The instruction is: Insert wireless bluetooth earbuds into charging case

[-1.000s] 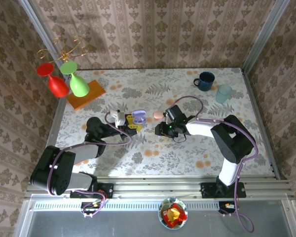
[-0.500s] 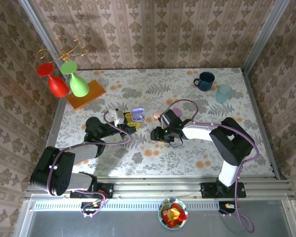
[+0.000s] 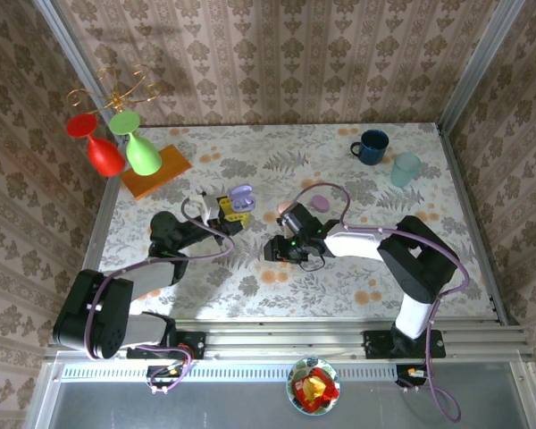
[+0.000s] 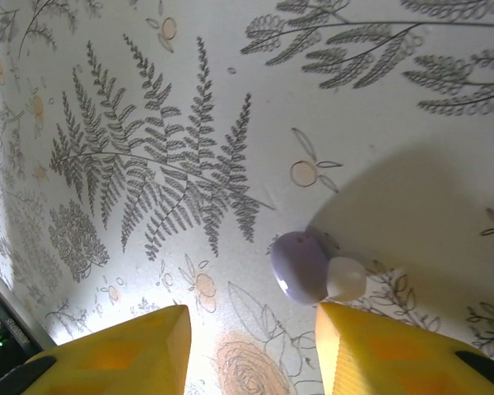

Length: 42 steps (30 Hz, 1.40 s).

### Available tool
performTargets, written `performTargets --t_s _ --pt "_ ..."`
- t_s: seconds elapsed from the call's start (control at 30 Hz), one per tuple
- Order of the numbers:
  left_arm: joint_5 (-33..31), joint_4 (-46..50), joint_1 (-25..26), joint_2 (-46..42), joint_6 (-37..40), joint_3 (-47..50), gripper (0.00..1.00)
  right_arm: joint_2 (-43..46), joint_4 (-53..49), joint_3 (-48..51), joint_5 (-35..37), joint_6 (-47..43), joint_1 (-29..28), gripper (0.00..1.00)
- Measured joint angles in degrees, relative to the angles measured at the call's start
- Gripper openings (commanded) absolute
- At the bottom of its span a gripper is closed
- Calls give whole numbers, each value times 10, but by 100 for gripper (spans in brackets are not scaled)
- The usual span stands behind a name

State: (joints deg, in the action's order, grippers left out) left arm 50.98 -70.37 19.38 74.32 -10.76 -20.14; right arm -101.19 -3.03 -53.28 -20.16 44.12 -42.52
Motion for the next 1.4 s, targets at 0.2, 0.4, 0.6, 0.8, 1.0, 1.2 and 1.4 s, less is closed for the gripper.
performTargets --t_s 0.2,0.4,0.6,0.8,1.0,1.2,1.4 --pt "-25 0 -21 -4 1 0 32 21 -64 -26 36 -30 -11 46" --pt "-62 1 -67 -6 3 0 31 26 -194 -123 184 -110 -66 45" --pt "-128 5 -100 -23 3 8 31 -28 -317 -235 353 -171 -140 45" --pt "-181 15 -115 -60 4 30 32 -131 -416 -326 482 -207 -187 43" --pt "-208 31 -120 -82 13 33 32 -181 -459 -349 526 -221 -197 41" --pt "-210 46 -120 -82 15 33 32 -209 -469 -355 540 -233 -197 38" --pt "-210 46 -120 -82 14 34 32 -236 -471 -379 546 -244 -197 35"
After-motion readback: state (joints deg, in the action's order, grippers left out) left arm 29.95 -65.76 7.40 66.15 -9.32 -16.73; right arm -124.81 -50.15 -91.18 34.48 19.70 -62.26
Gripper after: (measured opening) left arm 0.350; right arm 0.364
